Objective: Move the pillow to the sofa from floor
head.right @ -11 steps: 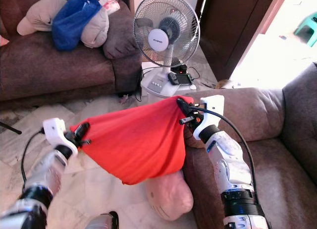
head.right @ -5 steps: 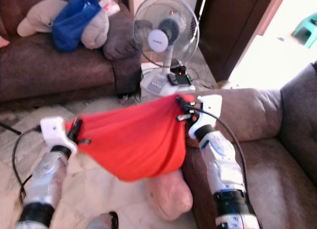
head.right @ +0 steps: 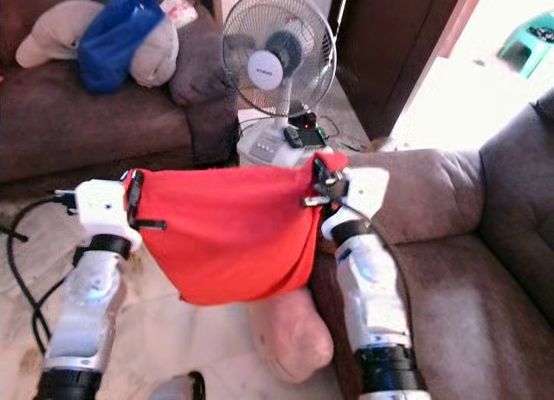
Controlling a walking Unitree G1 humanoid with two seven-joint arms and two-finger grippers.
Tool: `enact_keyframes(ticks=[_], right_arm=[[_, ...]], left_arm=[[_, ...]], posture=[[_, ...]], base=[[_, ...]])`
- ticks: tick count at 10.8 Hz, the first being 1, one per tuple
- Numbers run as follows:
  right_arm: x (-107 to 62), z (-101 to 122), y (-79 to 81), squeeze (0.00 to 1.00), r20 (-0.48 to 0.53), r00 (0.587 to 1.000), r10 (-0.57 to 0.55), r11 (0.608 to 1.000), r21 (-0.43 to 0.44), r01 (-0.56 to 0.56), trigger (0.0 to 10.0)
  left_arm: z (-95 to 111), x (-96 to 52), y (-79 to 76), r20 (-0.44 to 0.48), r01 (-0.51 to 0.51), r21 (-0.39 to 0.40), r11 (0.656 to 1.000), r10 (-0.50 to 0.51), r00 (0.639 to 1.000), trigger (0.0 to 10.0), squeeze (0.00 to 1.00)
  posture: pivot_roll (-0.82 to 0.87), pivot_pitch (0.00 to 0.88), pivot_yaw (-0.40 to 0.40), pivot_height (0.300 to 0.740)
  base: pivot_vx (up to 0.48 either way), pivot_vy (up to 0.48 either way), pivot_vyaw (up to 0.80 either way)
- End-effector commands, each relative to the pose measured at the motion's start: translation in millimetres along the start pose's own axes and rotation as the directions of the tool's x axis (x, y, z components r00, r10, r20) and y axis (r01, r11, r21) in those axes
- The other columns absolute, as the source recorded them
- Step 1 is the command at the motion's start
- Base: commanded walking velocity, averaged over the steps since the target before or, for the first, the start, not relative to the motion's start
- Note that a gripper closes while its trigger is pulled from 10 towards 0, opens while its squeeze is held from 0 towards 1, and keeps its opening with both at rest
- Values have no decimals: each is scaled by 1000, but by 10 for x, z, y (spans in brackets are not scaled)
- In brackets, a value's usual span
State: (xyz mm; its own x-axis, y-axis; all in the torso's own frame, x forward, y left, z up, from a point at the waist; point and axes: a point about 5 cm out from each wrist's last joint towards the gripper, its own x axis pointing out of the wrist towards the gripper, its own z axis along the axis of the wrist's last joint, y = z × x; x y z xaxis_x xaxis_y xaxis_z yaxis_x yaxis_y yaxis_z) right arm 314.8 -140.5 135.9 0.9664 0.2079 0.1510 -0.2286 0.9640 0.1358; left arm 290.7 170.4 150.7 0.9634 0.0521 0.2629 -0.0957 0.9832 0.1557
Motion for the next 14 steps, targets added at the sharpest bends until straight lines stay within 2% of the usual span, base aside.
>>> enact_keyframes(ticks=[1,2,3,4,5,7,8,11,14], right_arm=[[-1,47,14,0,41,999,-1,1000,-14,2,10000],[-42,43,2,0,54,998,-18,1000,2,18,10000],[-87,17,-12,0,52,998,-25,999,-22,26,10000],[-281,-99,-135,0,28,993,-111,992,-48,113,10000],[-468,-129,-210,0,18,991,-133,988,-73,134,10000],[-659,-199,-358,0,-27,984,-174,978,-118,170,10000],[-618,-176,-381,0,-19,984,-175,977,-123,172,10000],[-438,-126,-248,0,17,991,-135,986,-93,136,10000],[-449,-174,-226,0,-11,991,-134,987,-91,133,10000]], left_arm=[[249,38,10,110,-35,9,999,34,993,10000,0],[300,31,6,131,-36,38,999,31,991,10000,0],[303,11,13,133,-41,58,997,33,991,10000,0],[174,-79,92,85,-56,107,993,47,995,10000,0],[106,-193,165,47,-75,97,992,71,996,10000,0],[-23,-328,243,-8,-67,140,988,69,998,10000,0],[-69,-325,295,-30,-96,121,988,100,995,10000,0],[-85,-332,255,-33,-73,138,988,78,996,10000,0],[-103,-354,228,-47,-64,132,989,70,996,10000,0]], posture=[[105,47,-80,740],[109,53,-82,740],[105,54,-82,740],[101,59,-80,740],[94,59,-77,740],[82,55,-75,740],[83,45,-75,740],[90,16,-76,740],[86,6,-77,740]], base=[[0,0,0],[0,0,0],[0,0,0],[0,0,0],[0,0,0],[0,0,0],[0,0,0],[0,0,0],[0,0,-219]])
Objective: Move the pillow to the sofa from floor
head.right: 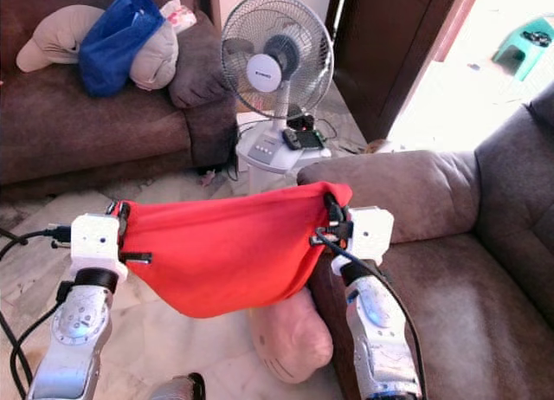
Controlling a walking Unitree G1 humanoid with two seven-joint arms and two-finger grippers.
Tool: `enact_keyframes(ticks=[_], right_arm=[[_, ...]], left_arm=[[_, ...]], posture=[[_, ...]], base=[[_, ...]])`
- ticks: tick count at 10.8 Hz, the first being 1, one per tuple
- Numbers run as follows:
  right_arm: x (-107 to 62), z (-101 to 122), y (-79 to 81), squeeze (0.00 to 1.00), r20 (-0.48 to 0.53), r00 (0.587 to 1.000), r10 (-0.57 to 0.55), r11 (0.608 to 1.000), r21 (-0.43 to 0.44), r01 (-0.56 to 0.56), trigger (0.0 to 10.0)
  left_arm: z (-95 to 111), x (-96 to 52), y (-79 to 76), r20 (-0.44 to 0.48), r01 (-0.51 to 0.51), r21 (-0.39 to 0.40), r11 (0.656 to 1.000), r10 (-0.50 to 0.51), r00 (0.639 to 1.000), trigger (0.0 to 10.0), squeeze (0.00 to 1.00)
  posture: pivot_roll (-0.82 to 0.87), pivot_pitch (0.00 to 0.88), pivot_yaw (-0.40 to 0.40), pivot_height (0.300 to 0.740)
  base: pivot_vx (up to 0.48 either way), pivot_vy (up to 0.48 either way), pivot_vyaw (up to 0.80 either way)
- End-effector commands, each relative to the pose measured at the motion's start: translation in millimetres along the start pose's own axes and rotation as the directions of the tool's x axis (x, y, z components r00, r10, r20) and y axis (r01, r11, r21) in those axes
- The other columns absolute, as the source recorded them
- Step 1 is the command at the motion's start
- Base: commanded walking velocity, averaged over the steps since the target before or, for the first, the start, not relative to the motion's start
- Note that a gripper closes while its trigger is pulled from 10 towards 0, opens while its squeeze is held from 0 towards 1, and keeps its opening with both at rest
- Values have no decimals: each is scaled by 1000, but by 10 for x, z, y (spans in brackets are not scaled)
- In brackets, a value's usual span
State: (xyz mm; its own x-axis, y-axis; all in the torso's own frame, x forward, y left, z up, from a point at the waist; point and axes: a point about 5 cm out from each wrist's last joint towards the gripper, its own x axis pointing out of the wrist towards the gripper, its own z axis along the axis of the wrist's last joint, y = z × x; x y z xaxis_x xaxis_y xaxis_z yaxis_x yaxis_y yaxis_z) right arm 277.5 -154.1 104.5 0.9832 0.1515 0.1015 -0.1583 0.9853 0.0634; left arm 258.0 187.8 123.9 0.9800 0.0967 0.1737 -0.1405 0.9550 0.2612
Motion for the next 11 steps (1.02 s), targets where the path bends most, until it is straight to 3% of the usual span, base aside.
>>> enact_keyframes(ticks=[1,10,11], right_arm=[[-4,60,-149,0,26,997,-74,997,-8,75,10000],[47,62,-124,0,19,998,-54,998,-16,54,10000],[57,71,-115,0,30,998,-46,999,-14,47,10000]], left_arm=[[89,14,72,44,-45,10,999,45,998,10000,0],[66,-7,48,32,-47,2,999,47,998,10000,0],[64,-8,52,31,-50,3,999,50,998,10000,0]], posture=[[85,1,-77,740],[88,8,-90,740],[89,10,-90,740]], base=[[0,0,-644],[0,0,-632],[0,0,0]])
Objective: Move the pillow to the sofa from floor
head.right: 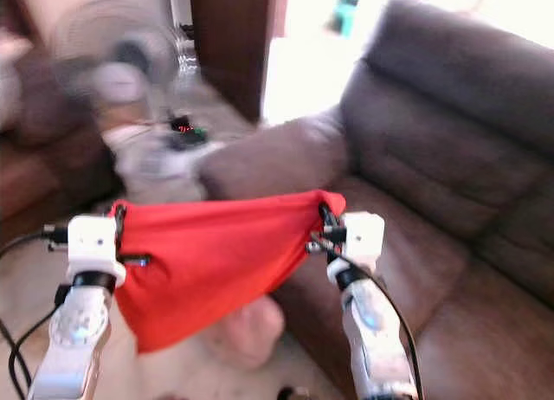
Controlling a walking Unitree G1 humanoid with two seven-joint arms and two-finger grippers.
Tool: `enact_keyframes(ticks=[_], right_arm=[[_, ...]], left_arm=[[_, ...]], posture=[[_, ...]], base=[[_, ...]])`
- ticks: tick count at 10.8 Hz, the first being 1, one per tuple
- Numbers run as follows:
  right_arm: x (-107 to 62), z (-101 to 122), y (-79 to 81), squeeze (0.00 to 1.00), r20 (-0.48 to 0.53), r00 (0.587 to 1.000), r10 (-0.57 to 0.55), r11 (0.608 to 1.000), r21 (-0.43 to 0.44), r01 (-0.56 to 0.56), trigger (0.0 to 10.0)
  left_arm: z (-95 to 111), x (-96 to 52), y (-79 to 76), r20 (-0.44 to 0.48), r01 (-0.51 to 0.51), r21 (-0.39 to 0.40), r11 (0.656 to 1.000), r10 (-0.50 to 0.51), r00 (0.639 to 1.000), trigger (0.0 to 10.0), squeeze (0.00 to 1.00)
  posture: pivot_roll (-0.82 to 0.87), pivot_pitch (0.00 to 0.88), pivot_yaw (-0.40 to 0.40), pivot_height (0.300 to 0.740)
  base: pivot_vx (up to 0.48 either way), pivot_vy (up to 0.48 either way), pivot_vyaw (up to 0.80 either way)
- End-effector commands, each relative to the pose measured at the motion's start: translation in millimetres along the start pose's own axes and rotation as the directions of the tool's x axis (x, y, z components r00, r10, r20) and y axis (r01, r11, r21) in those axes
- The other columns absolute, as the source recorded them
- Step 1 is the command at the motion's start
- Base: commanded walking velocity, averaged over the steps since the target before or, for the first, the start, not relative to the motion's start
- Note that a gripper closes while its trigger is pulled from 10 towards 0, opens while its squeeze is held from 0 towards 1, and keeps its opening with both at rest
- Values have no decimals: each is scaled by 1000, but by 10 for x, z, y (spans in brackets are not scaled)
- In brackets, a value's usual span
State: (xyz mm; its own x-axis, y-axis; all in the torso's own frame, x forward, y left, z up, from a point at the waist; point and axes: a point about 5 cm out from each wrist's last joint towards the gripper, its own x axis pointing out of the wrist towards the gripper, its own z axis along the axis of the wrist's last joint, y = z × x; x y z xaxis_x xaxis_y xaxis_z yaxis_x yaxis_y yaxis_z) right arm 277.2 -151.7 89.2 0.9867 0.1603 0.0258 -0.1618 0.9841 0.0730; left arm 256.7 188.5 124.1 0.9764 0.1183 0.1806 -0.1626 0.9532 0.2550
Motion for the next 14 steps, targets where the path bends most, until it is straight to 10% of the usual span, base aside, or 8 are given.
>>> enact_keyframes(ticks=[1,14], right_arm=[[64,251,-101,0,116,993,-31,999,-35,35,10000],[141,268,-156,0,102,994,-43,999,-22,46,10000]], left_arm=[[64,9,41,29,-30,4,1000,30,999,10000,0],[56,12,32,8,-52,-57,997,52,999,10000,0]], posture=[[89,13,-92,740],[91,50,-104,740]], base=[[0,0,0],[0,100,0]])
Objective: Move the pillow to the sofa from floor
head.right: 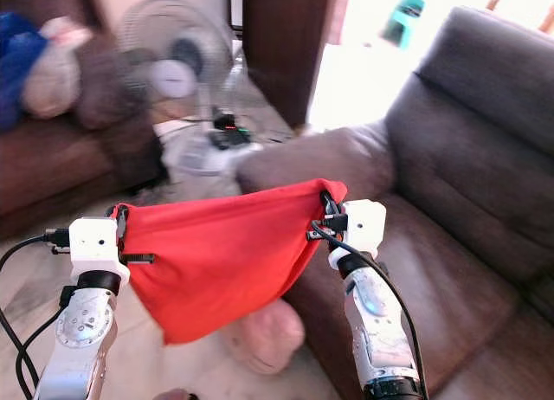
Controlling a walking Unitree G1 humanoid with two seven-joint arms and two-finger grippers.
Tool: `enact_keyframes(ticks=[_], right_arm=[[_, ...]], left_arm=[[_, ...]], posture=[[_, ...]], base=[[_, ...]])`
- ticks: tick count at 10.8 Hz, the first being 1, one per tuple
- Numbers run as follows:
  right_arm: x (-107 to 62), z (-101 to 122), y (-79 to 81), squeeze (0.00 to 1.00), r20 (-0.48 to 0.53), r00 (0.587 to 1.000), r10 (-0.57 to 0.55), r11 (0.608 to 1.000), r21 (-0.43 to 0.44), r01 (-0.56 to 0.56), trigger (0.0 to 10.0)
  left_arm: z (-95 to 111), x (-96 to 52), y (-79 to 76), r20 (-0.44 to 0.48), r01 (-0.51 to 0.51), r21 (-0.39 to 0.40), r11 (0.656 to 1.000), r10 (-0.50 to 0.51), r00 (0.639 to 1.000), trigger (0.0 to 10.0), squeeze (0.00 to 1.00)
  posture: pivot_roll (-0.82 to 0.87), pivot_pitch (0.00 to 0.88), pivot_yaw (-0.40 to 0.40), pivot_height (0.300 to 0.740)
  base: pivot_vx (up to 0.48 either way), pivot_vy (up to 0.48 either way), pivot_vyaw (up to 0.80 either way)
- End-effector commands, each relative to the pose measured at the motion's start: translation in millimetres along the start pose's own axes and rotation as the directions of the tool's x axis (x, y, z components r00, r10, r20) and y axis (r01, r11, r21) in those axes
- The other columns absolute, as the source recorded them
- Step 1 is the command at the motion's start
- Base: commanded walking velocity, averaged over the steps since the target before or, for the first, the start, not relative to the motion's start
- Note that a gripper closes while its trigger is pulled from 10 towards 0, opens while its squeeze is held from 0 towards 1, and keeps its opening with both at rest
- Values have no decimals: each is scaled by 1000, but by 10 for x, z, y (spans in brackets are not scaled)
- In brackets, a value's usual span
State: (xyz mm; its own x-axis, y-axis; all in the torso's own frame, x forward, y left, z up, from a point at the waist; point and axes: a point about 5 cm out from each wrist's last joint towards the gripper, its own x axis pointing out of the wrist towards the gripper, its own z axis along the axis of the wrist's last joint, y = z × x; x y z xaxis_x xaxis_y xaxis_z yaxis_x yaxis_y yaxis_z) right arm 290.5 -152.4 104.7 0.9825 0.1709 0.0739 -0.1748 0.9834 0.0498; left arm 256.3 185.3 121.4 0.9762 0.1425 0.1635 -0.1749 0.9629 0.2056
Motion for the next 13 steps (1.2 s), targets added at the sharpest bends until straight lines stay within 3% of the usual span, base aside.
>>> enact_keyframes(ticks=[1,3,13], right_arm=[[12,108,-145,0,53,997,-63,998,2,63,10000],[10,109,-154,0,52,996,-66,998,9,66,10000],[40,92,-158,0,25,997,-68,998,14,68,10000]], left_arm=[[77,24,67,32,-33,-10,999,34,999,10000,0],[80,21,67,32,-36,-10,999,36,999,10000,0],[69,25,80,22,-45,-25,999,46,999,10000,0]], posture=[[91,51,-104,740],[90,53,-105,740],[90,49,-108,740]], base=[[0,368,0],[0,420,0],[0,421,-770]])
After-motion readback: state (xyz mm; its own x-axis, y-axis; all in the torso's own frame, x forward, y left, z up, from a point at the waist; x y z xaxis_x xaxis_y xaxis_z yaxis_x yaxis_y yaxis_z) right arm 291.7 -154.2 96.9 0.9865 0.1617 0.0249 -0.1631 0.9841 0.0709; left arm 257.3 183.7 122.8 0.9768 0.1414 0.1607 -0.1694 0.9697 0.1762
